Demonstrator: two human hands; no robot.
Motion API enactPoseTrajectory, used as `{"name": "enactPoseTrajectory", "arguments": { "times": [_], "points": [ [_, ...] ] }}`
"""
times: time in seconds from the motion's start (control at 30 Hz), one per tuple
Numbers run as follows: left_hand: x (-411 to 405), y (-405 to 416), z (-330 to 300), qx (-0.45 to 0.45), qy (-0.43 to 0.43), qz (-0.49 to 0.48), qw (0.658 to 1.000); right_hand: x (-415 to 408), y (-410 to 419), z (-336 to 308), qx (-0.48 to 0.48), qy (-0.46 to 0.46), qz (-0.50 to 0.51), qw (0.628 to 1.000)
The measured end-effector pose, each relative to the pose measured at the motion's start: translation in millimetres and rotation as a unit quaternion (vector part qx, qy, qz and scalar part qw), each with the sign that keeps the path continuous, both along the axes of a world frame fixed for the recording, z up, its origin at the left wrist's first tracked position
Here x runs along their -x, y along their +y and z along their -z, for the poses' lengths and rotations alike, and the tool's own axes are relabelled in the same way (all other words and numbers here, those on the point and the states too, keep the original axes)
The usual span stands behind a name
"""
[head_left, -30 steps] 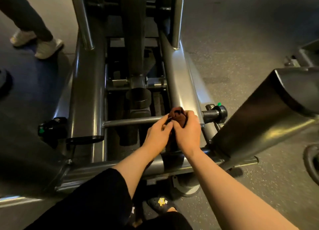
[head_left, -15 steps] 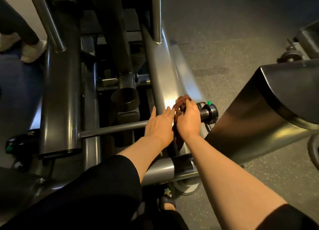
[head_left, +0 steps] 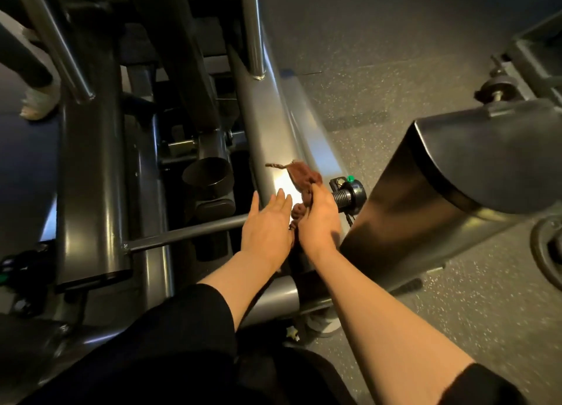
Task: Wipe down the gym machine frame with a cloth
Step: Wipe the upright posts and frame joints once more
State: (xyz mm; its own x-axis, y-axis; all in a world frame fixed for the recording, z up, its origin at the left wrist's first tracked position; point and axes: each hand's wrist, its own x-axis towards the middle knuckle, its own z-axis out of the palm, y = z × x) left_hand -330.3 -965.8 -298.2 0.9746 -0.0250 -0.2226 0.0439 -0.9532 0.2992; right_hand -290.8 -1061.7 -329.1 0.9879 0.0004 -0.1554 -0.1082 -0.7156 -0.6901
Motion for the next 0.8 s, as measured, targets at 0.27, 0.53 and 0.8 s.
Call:
{"name": "enactPoseTrajectory", "arguments": {
  "times": [0.27,0.53,0.8],
  "points": [
    [96,-22,-14,0.207,-0.017,0.006,0.978,127,-46,-11,0.222,-0.145,-0.126,0.956],
    [136,-63,-2,0.001,0.095,0.154,0.983,165,-96,-14,0.273,-0.133,-0.119,0.945],
    [139,-67,2,-0.126,0.097,0.209,0.965,177,-96,-10,0.228,-0.076,-0.084,0.967]
  ]
}}
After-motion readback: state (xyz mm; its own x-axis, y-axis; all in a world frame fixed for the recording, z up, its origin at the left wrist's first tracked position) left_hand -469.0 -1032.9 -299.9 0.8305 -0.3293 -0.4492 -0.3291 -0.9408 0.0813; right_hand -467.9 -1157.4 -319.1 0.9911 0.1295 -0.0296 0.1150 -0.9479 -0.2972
